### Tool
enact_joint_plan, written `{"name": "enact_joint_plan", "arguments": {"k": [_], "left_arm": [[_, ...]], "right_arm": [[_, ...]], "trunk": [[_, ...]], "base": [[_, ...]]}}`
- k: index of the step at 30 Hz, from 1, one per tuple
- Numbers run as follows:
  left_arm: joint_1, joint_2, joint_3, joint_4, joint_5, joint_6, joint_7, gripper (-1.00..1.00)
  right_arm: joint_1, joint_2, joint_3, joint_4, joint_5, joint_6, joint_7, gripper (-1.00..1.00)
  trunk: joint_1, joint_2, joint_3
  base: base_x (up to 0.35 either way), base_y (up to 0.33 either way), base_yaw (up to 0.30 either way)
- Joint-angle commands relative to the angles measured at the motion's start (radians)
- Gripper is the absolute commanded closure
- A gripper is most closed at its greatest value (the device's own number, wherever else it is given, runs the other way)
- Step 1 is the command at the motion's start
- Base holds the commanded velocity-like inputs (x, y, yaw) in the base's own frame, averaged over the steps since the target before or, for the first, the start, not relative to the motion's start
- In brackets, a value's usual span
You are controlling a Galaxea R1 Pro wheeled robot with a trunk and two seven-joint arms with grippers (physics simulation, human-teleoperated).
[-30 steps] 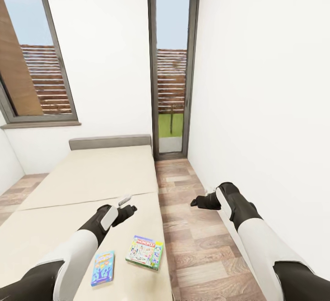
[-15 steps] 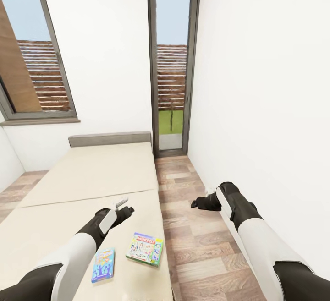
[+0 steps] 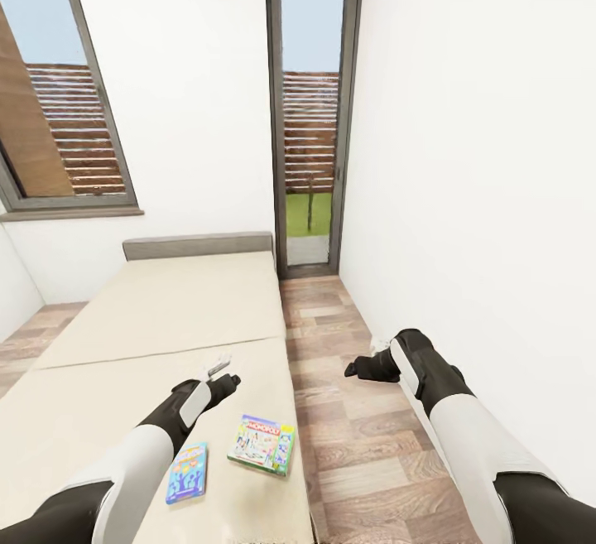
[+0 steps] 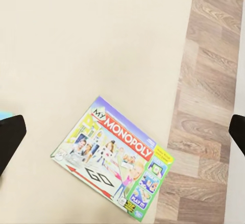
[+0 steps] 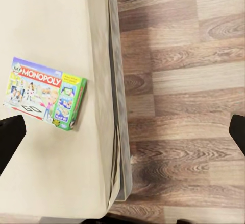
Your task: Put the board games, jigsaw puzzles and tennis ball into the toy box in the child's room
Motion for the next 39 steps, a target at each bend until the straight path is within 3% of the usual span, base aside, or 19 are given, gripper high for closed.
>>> {"name": "enact_joint_plan", "arguments": {"k": [1, 14, 22, 23, 27, 39], "left_arm": [[0.000, 0.000, 0.000, -0.003, 0.011, 0.005, 0.007, -1.00], [-0.001, 0.001, -0.001, -0.003, 0.014, 0.004, 0.001, -1.00], [-0.026, -0.005, 0.007, -0.014, 0.022, 0.104, -0.002, -1.00], [-0.062, -0.006, 0.009, -0.018, 0.023, 0.176, -0.002, -1.00], [-0.093, -0.005, 0.011, -0.012, 0.024, 0.245, -0.004, -1.00], [-0.106, -0.001, 0.012, -0.006, 0.035, 0.273, -0.006, -1.00]], "right_arm": [[-0.001, 0.000, -0.001, -0.001, -0.007, 0.004, -0.004, -1.00], [0.004, 0.000, 0.001, -0.056, -0.007, 0.016, -0.004, -1.00], [0.005, -0.005, 0.001, -0.065, -0.007, 0.023, -0.003, -1.00], [0.005, -0.006, 0.000, -0.067, -0.007, 0.024, -0.003, -1.00], [0.000, -0.006, 0.000, -0.068, -0.008, 0.025, -0.004, -1.00], [0.003, -0.007, -0.001, -0.075, -0.007, 0.025, -0.003, -1.00]], "trunk": [[0.000, -0.001, -0.003], [0.000, -0.001, -0.024], [0.000, -0.001, -0.037], [0.000, -0.001, -0.039], [0.000, -0.001, -0.045], [0.000, -0.001, -0.065]], "base": [[0.000, 0.000, 0.000], [0.000, 0.000, 0.000], [0.000, 0.000, 0.000], [0.000, 0.000, 0.000], [0.000, 0.000, 0.000], [0.000, 0.000, 0.000]]}}
